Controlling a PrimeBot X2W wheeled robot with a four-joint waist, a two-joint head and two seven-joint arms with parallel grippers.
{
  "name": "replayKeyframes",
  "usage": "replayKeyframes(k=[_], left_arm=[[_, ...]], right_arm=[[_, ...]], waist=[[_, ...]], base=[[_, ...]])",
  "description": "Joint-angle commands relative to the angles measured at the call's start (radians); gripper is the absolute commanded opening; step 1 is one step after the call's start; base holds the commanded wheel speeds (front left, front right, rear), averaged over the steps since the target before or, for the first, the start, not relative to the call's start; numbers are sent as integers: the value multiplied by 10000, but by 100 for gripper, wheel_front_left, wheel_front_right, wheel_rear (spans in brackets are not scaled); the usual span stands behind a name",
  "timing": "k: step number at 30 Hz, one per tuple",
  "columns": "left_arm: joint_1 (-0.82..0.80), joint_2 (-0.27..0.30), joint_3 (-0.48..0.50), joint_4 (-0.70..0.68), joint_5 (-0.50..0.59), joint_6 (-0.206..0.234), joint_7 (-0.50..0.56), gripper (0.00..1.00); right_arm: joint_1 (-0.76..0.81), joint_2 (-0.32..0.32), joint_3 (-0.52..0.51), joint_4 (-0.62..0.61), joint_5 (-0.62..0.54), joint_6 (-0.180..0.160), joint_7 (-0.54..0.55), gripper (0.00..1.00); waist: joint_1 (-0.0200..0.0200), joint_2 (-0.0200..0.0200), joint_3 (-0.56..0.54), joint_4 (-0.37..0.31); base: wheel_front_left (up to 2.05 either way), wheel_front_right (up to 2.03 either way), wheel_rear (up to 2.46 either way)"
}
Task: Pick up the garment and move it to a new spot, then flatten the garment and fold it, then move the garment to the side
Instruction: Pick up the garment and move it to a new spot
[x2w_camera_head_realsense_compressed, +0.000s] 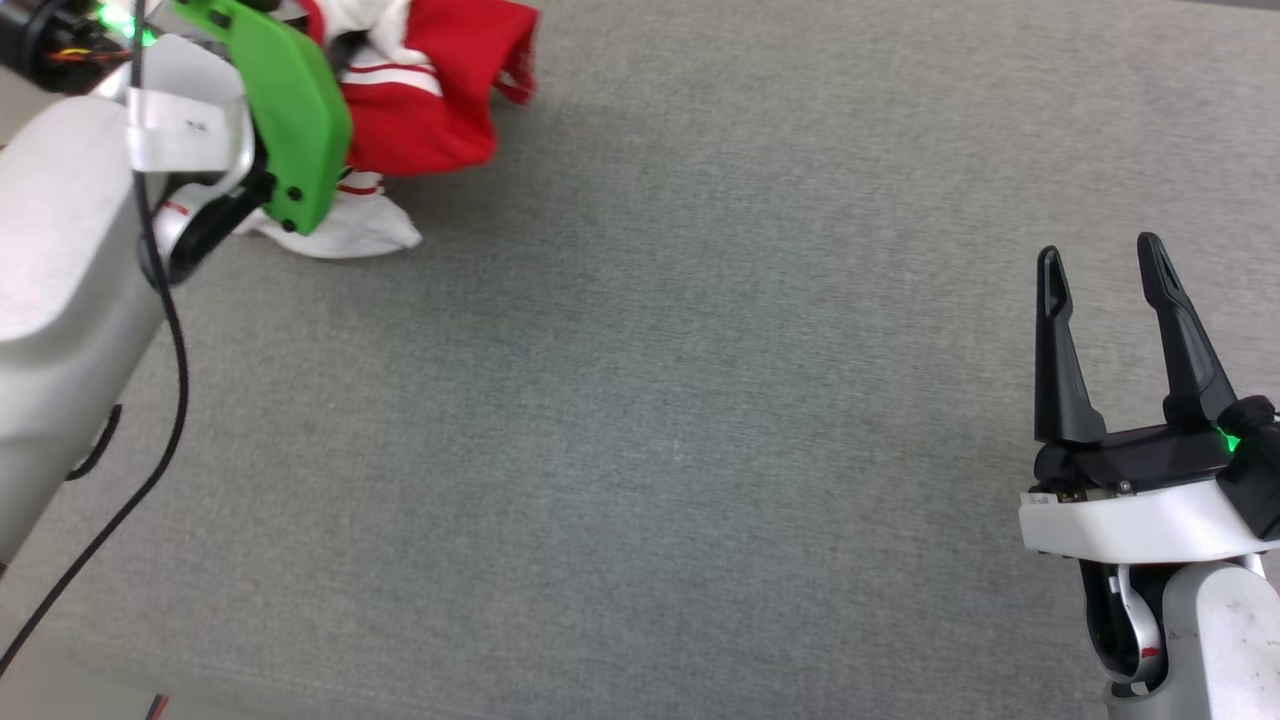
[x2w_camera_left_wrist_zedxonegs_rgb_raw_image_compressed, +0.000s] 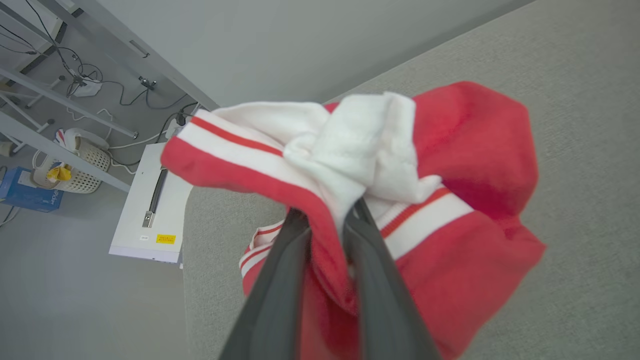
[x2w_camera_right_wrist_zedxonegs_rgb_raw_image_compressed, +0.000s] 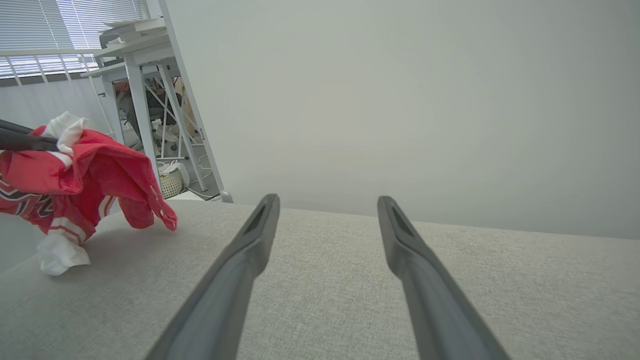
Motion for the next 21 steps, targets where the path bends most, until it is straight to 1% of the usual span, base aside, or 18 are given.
replayKeyframes(k=[1, 6, 11, 16, 21], left_arm=[[-121, -101, -79, -244, 155, -21, -111, 0], [79, -545, -470, -1305, 437, 34, -293, 0], [310, -1318, -961, -1924, 610, 32, -554, 0], [397, -2223, -1552, -1763, 711, 4, -966, 0], [578, -3263, -2578, -1081, 864, -18, -1274, 0]], right_arm=[[124, -34, -10, 29, 127, -7, -47, 100], [196, -34, -2, 22, 333, -7, -47, 100], [120, -34, -55, -37, 540, -7, -47, 100], [29, -34, -115, -64, 710, -7, -47, 100], [-20, -34, -285, -86, 899, -7, -47, 100]], waist=[[0, 38, -313, -366], [0, 38, -450, -992], [0, 38, -297, -1731], [0, 38, -74, -2462], [0, 38, 152, -3122]], base=[[0, 0, 0], [0, 0, 0], [0, 0, 0], [0, 0, 0], [0, 0, 0]])
